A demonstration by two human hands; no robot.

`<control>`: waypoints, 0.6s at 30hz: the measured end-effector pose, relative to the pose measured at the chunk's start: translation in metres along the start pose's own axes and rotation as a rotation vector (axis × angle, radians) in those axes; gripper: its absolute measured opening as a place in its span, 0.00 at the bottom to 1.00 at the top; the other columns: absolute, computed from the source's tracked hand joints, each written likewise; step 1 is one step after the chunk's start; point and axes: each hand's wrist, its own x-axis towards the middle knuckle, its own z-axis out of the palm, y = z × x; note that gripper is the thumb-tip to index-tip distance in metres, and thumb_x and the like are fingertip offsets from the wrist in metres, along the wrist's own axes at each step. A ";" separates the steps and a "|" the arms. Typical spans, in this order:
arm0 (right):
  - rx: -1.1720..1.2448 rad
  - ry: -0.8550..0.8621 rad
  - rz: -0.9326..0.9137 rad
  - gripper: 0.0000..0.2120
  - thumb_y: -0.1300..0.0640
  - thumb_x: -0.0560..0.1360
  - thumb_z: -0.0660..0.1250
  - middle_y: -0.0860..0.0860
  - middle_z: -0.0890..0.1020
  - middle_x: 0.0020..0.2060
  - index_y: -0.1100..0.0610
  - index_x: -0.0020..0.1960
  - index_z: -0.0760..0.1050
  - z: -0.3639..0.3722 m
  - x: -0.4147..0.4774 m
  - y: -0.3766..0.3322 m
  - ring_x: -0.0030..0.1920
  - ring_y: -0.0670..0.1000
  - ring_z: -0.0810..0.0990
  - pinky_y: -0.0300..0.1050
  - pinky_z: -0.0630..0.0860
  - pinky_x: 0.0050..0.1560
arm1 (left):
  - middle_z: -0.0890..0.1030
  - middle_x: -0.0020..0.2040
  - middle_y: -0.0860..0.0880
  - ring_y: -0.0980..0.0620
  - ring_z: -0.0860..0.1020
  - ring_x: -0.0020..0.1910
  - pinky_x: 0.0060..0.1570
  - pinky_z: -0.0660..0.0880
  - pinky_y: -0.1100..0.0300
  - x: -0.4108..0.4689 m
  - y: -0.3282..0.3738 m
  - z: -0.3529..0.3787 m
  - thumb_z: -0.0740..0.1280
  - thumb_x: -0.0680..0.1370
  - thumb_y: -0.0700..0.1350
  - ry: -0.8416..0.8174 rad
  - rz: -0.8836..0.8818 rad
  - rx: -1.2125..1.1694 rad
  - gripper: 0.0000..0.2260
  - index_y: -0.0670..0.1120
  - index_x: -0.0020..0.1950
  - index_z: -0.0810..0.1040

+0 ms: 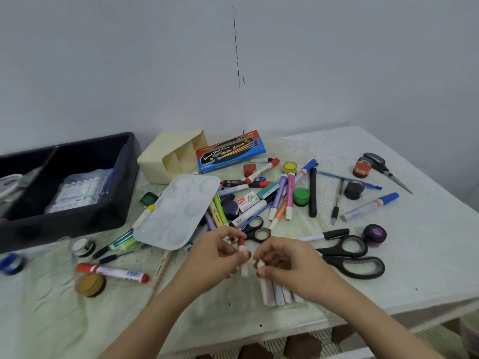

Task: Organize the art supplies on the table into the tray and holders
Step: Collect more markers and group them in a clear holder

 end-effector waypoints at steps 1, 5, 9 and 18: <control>-0.042 0.016 -0.001 0.11 0.62 0.68 0.74 0.49 0.81 0.37 0.48 0.43 0.78 0.001 -0.001 0.001 0.40 0.45 0.80 0.41 0.78 0.45 | 0.80 0.31 0.47 0.54 0.78 0.28 0.30 0.76 0.61 -0.004 -0.004 -0.001 0.72 0.72 0.40 0.008 -0.008 -0.004 0.10 0.50 0.51 0.78; -0.246 0.092 -0.005 0.10 0.52 0.69 0.75 0.44 0.79 0.38 0.45 0.45 0.74 0.007 -0.005 0.003 0.40 0.42 0.77 0.36 0.75 0.41 | 0.83 0.33 0.46 0.55 0.79 0.29 0.30 0.75 0.64 -0.016 -0.013 -0.001 0.73 0.72 0.42 0.006 -0.019 0.013 0.10 0.53 0.50 0.78; -0.312 0.155 -0.030 0.11 0.47 0.70 0.73 0.43 0.78 0.37 0.50 0.46 0.74 0.013 -0.010 0.002 0.39 0.40 0.75 0.37 0.73 0.39 | 0.83 0.33 0.48 0.57 0.79 0.29 0.30 0.75 0.65 -0.020 -0.016 0.003 0.72 0.72 0.42 0.018 -0.015 0.009 0.10 0.53 0.50 0.78; -0.516 0.114 -0.148 0.13 0.42 0.71 0.69 0.37 0.73 0.41 0.46 0.52 0.75 0.017 -0.012 0.013 0.45 0.35 0.69 0.29 0.65 0.42 | 0.83 0.32 0.51 0.63 0.76 0.27 0.30 0.69 0.71 -0.022 -0.022 0.007 0.73 0.72 0.42 0.051 0.027 0.050 0.10 0.52 0.50 0.79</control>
